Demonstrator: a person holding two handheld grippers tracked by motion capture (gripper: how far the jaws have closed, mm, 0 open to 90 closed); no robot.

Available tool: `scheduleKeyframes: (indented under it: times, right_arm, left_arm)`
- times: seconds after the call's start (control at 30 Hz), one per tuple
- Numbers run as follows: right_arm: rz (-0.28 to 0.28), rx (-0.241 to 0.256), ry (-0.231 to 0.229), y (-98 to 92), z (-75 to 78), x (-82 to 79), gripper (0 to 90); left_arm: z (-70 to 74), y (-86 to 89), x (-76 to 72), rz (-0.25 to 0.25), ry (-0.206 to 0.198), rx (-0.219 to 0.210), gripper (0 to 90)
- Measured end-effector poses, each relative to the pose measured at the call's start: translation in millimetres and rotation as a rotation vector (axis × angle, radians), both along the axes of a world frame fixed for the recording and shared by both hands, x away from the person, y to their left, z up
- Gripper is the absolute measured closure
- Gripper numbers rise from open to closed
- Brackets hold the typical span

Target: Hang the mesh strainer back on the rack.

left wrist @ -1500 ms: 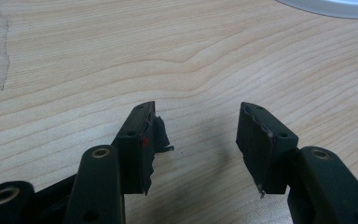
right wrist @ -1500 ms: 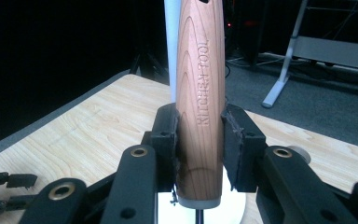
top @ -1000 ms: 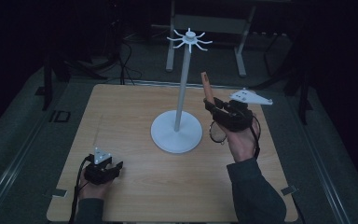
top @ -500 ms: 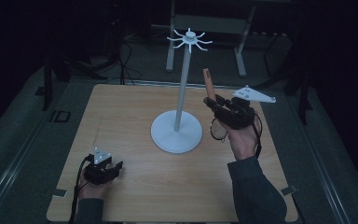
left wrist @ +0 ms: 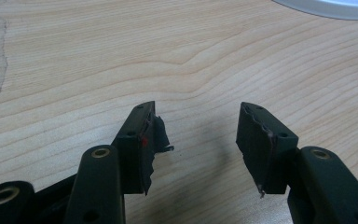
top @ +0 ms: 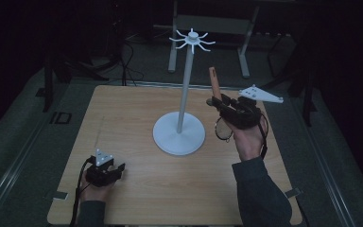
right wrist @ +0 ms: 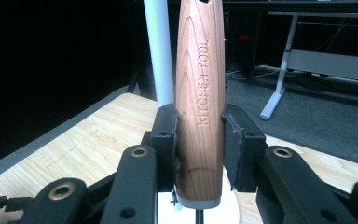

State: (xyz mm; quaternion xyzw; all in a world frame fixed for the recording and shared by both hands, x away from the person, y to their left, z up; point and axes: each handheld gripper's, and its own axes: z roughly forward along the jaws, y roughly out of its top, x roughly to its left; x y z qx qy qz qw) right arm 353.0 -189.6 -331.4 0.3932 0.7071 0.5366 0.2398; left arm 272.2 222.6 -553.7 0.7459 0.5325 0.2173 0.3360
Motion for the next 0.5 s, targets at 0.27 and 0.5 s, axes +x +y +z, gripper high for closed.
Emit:
scheduleKeyframes:
  times: [0.27,0.5]
  right_arm:
    - [0.005,0.009,-0.017,0.1,6.7,-0.5,67.8]
    - [0.002,0.014,-0.026,0.2,10.6,-0.1,67.8]
  left_arm:
    - [0.3,0.1,-0.1,-0.002,-0.002,0.002,47.9]
    - [0.3,0.0,0.0,-0.002,-0.001,0.003,47.9]
